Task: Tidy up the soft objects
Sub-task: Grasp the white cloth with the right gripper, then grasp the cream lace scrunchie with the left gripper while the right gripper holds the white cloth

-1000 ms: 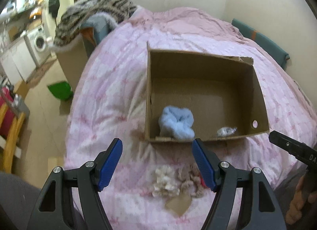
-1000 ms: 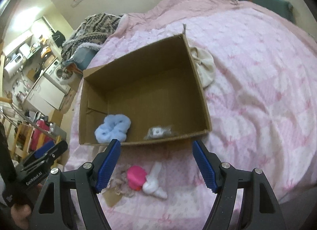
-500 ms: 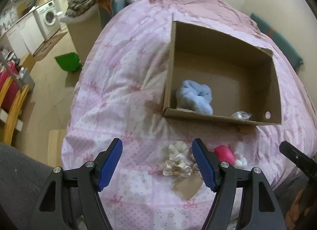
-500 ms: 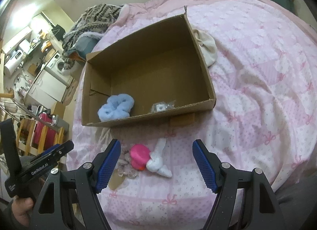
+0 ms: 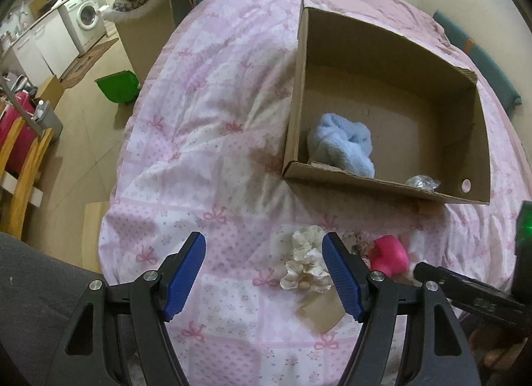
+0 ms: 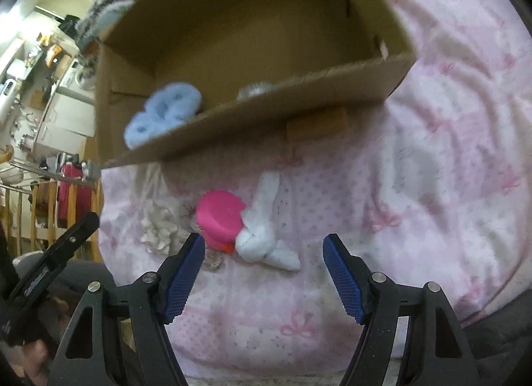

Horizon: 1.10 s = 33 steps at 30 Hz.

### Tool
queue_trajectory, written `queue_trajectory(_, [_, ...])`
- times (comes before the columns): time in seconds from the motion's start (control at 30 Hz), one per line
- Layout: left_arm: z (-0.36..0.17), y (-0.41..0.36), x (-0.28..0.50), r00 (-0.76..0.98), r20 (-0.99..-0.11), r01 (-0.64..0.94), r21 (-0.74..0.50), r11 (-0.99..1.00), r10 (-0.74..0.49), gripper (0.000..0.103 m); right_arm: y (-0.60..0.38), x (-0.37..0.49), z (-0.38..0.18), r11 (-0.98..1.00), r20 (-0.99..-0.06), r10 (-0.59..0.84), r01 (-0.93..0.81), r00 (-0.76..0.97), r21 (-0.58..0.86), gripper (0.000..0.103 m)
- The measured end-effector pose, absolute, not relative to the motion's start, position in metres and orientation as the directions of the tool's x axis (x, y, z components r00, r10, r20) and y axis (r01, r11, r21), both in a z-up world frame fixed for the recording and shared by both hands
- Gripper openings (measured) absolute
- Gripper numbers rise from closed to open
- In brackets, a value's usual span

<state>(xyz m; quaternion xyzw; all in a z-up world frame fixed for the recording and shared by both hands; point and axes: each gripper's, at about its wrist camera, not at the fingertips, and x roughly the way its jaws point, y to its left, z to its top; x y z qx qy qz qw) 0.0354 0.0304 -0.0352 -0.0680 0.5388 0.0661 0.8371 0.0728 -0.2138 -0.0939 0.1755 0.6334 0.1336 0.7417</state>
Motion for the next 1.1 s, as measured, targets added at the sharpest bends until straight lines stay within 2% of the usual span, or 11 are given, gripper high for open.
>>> queue_trajectory(0.03, [-0.037,0.032,0.036,0.402,-0.915,-0.190,-0.046,0.981,0.035,0.070,-0.213,0.074,-0.098,0.908,-0.899,0.409,0.028,0.156,0.418,0.074])
queue_trajectory(0.1, [-0.040,0.037,0.037,0.384,-0.923,-0.206,-0.050,0.977,0.034,0.070,-0.210,0.076,-0.106,0.915,-0.908,0.396,0.023,0.137,0.402,0.060])
queue_trajectory(0.13, [-0.041,0.039,0.038,0.377,-0.926,-0.216,-0.053,0.975,0.033,0.070,-0.209,0.077,-0.106,0.917,-0.909,0.394,0.013,0.136,0.399,0.058])
queue_trajectory(0.2, [-0.044,0.043,0.039,0.367,-0.930,-0.233,-0.068,0.970,0.023,0.070,-0.206,0.078,-0.107,0.918,-0.909,0.394,-0.010,0.136,0.397,0.043])
queue_trajectory(0.3, [-0.048,0.047,0.040,0.355,-0.935,-0.251,-0.080,0.965,0.015,0.070,-0.198,0.078,-0.107,0.917,-0.909,0.399,-0.046,0.122,0.396,0.029])
queue_trajectory(0.67, [-0.057,0.053,0.042,0.318,-0.948,-0.271,-0.083,0.959,0.008,0.070,-0.209,0.059,-0.061,0.890,-0.846,0.453,-0.082,0.282,0.449,0.027])
queue_trajectory(0.87, [-0.082,0.028,0.051,0.221,-0.964,-0.166,-0.188,0.968,-0.149,0.068,-0.214,0.058,-0.054,0.879,-0.829,0.467,-0.057,0.306,0.474,0.027])
queue_trajectory(0.93, [-0.089,0.021,0.056,0.203,-0.967,-0.138,-0.186,0.973,-0.156,0.061,-0.216,0.059,-0.056,0.877,-0.831,0.469,-0.043,0.298,0.479,0.027])
queue_trajectory(1.0, [-0.097,0.018,0.061,0.178,-0.971,-0.127,-0.184,0.975,-0.160,0.042,-0.218,0.061,-0.056,0.875,-0.833,0.471,-0.035,0.291,0.483,0.027])
queue_trajectory(1.1, [-0.105,0.019,0.066,0.158,-0.974,-0.139,-0.187,0.972,-0.164,0.038,-0.220,0.063,-0.055,0.874,-0.834,0.474,-0.035,0.284,0.485,0.027])
